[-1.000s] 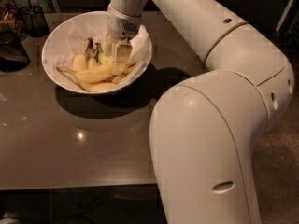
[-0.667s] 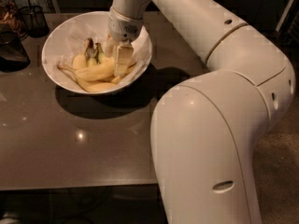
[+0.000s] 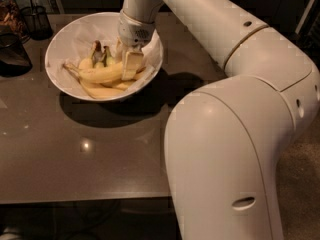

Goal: Pick banana from white bowl

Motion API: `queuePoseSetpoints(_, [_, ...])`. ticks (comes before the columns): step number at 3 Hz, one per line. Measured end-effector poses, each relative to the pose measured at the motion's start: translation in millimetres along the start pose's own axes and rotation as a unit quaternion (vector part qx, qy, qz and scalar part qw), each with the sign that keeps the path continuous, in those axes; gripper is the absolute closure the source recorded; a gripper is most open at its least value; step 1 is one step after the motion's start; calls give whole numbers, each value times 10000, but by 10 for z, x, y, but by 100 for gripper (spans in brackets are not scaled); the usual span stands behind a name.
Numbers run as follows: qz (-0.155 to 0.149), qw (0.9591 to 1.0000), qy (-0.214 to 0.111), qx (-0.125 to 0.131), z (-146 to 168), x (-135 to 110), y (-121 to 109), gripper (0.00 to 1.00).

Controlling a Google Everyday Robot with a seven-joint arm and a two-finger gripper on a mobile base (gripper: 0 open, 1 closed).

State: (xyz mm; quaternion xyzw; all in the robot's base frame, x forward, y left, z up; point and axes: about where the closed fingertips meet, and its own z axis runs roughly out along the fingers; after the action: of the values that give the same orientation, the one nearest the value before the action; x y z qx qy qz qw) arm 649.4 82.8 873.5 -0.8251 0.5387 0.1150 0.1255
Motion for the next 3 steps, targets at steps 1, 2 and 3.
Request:
queuePoseSetpoints(1, [4,10000,38,31,-17,21,8,99])
queuePoseSetpoints(2, [4,10000,38,31,-17,21,8,100])
queuePoseSetpoints(3, [95,9992,-72,371,-146,1,35,100])
